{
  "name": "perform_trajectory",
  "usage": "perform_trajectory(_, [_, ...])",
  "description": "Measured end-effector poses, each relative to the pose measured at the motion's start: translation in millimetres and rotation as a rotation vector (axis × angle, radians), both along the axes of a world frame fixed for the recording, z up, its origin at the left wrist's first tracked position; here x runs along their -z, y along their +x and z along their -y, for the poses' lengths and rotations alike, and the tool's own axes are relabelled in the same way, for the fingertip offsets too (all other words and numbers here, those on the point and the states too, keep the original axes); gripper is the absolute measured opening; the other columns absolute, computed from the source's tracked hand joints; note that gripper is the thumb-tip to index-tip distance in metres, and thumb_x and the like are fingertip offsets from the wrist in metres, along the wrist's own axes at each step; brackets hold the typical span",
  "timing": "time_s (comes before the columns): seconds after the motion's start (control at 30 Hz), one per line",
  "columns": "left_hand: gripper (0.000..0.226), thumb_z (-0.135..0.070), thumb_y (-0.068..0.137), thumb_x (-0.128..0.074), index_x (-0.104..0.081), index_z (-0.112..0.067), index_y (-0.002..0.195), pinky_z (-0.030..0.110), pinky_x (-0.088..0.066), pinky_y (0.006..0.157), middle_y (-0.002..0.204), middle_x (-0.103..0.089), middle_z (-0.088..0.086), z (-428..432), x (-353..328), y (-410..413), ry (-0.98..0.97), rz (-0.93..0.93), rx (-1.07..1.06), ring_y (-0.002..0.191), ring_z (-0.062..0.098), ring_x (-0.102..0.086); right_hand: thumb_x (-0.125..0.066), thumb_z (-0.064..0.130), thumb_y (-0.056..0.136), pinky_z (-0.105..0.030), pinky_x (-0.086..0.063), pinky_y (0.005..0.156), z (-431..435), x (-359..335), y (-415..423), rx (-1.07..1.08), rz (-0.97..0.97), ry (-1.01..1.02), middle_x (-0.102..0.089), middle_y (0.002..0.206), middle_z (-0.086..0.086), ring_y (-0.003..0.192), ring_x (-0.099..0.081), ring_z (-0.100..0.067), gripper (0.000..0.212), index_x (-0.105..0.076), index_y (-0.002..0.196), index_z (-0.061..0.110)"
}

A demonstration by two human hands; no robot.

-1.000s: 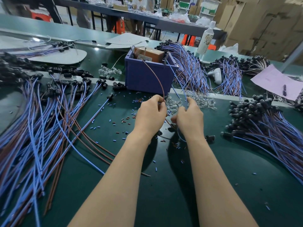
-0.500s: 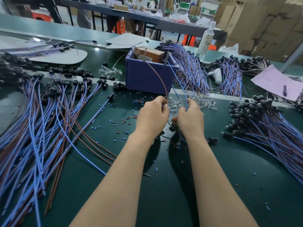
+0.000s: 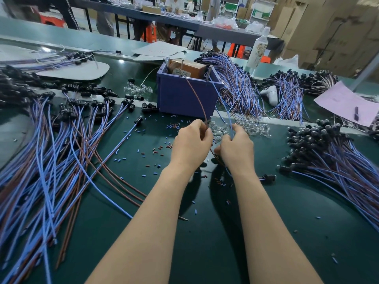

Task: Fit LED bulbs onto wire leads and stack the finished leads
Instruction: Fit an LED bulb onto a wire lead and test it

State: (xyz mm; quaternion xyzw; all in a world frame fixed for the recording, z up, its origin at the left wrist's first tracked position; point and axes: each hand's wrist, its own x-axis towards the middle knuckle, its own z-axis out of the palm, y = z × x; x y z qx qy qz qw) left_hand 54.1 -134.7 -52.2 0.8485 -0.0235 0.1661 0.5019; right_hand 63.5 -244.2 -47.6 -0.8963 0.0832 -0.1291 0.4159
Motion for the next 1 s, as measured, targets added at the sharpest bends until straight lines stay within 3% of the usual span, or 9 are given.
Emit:
perform_trajectory(0.1, [0.027, -0.024, 0.098, -0.045, -0.053, -0.016, 0.073, 0.019, -0.045, 0.053, 0.071, -0.069, -0.003, -2.7, -5.0, 2.3, -0.286, 0.022, -0.022, 0.047, 0.001, -0.056, -0.042, 0.021, 0.095, -0.035, -0.049, 0.085, -1.1, 0.3, -1.0, -0.026, 0.064, 0.037, -0.068, 0.099, -0.009, 0.096, -0.063, -0.026, 0.028, -0.057, 0.118, 0.014])
perform_trajectory(0.17, [0.022, -0.018, 0.099, -0.044, -0.051, -0.016, 0.079, 0.017, -0.041, 0.05, 0.072, -0.068, -0.003, -6.3, -7.1, 4.5, -0.477, 0.019, -0.063, 0.041, -0.001, -0.05, -0.044, 0.024, 0.098, -0.032, -0.048, 0.074, -3.6, 0.7, -3.3, -0.053, 0.152, 0.05, -0.067, 0.086, -0.004, 0.086, -0.064, -0.023, 0.02, -0.061, 0.1, 0.014])
perform_trajectory(0.27, [0.009, -0.01, 0.098, -0.043, -0.047, -0.016, 0.093, 0.019, -0.042, 0.053, 0.071, -0.067, -0.003, -10.5, -7.9, 4.4, -0.638, 0.021, -0.127, 0.042, 0.001, -0.047, -0.044, 0.021, 0.098, -0.039, -0.05, 0.076, -8.7, 1.6, -4.7, -0.039, 0.267, 0.103, -0.065, 0.077, -0.002, 0.078, -0.063, -0.022, 0.017, -0.059, 0.092, 0.014])
perform_trajectory(0.37, [0.013, -0.014, 0.099, -0.041, -0.047, -0.022, 0.09, 0.022, -0.041, 0.057, 0.062, -0.062, -0.006, -11.2, -7.0, 3.5, -0.595, 0.078, -0.16, 0.045, 0.001, -0.046, -0.039, 0.009, 0.098, -0.045, -0.054, 0.077, -12.3, -0.5, -1.9, -0.018, 0.331, 0.333, -0.058, 0.073, 0.003, 0.07, -0.061, -0.021, 0.017, -0.052, 0.103, 0.017])
perform_trajectory(0.5, [0.01, -0.022, 0.101, -0.041, -0.049, -0.02, 0.094, 0.01, -0.038, 0.052, 0.056, -0.058, -0.008, -10.7, -4.8, 3.9, -0.431, 0.131, -0.183, 0.047, -0.003, -0.05, -0.034, 0.006, 0.096, -0.032, -0.049, 0.056, -8.7, 0.5, 1.2, 0.013, 0.281, 0.534, -0.05, 0.062, 0.005, 0.046, -0.051, -0.004, 0.026, -0.046, 0.116, 0.018])
perform_trajectory(0.67, [0.008, -0.021, 0.099, -0.043, -0.05, -0.021, 0.095, 0.007, -0.039, 0.051, 0.055, -0.06, -0.008, -9.5, -1.8, 4.8, -0.327, 0.108, -0.151, 0.048, -0.007, -0.053, -0.038, 0.02, 0.101, -0.035, -0.049, 0.056, -12.2, 4.6, 1.0, -0.064, 0.218, 0.374, -0.053, 0.071, -0.002, 0.044, -0.053, -0.008, 0.027, -0.051, 0.124, 0.015])
perform_trajectory(0.8, [0.009, -0.022, 0.099, -0.044, -0.051, -0.022, 0.093, 0.009, -0.04, 0.051, 0.053, -0.06, -0.009, -11.3, 0.1, 6.2, -0.289, 0.094, -0.141, 0.046, -0.006, -0.053, -0.038, 0.018, 0.101, -0.036, -0.05, 0.058, -19.5, 5.3, -2.6, -0.158, 0.268, 0.243, -0.053, 0.06, -0.001, 0.046, -0.054, -0.015, 0.029, -0.052, 0.126, 0.014])
perform_trajectory(1.0, [0.01, -0.02, 0.099, -0.044, -0.051, -0.02, 0.092, 0.006, -0.038, 0.049, 0.053, -0.06, -0.008, -13.3, -0.4, 6.3, -0.318, 0.078, -0.145, 0.046, -0.007, -0.053, -0.036, 0.019, 0.101, -0.047, -0.05, 0.071, -24.3, 3.1, -6.0, -0.093, 0.351, 0.244, -0.059, 0.067, -0.008, 0.065, -0.06, -0.032, 0.034, -0.046, 0.133, 0.012])
